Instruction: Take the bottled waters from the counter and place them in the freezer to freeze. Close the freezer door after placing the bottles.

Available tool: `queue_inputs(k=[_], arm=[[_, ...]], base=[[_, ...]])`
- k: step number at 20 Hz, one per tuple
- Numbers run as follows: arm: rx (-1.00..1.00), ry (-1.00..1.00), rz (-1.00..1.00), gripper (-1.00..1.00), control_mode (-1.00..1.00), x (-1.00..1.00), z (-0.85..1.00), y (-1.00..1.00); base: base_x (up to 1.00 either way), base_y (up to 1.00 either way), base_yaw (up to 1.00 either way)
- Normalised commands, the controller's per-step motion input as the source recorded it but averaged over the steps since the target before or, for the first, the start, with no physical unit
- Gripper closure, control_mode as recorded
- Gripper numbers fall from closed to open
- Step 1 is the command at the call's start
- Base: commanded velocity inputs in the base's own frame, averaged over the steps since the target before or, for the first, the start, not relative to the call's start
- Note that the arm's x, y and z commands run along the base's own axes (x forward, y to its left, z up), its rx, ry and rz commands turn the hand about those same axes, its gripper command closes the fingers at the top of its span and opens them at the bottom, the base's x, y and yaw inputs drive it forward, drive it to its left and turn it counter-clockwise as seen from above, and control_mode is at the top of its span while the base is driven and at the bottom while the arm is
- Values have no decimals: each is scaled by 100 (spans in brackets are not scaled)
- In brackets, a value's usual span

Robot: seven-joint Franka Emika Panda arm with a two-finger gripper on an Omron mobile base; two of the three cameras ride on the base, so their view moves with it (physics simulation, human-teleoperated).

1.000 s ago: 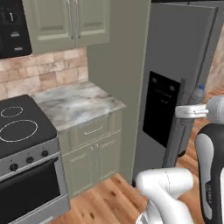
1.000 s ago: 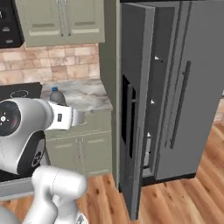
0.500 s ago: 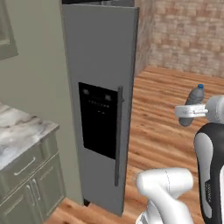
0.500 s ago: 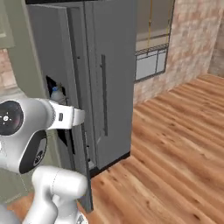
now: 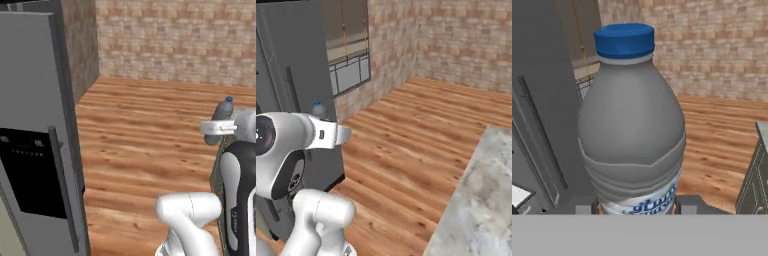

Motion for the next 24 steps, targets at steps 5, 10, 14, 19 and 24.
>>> queue_inputs(k=[5,10,14,19,24], arm=[[0,0,0,100,100,0,0,0],[0,0,0,100,100,0,0,0],[0,0,0,100,100,0,0,0],[0,0,0,100,100,0,0,0],[0,0,0,100,100,0,0,0]], base=[[93,-51,6],[99,-30,47],[96,-6,72],[89,-21,80],[79,-26,80]])
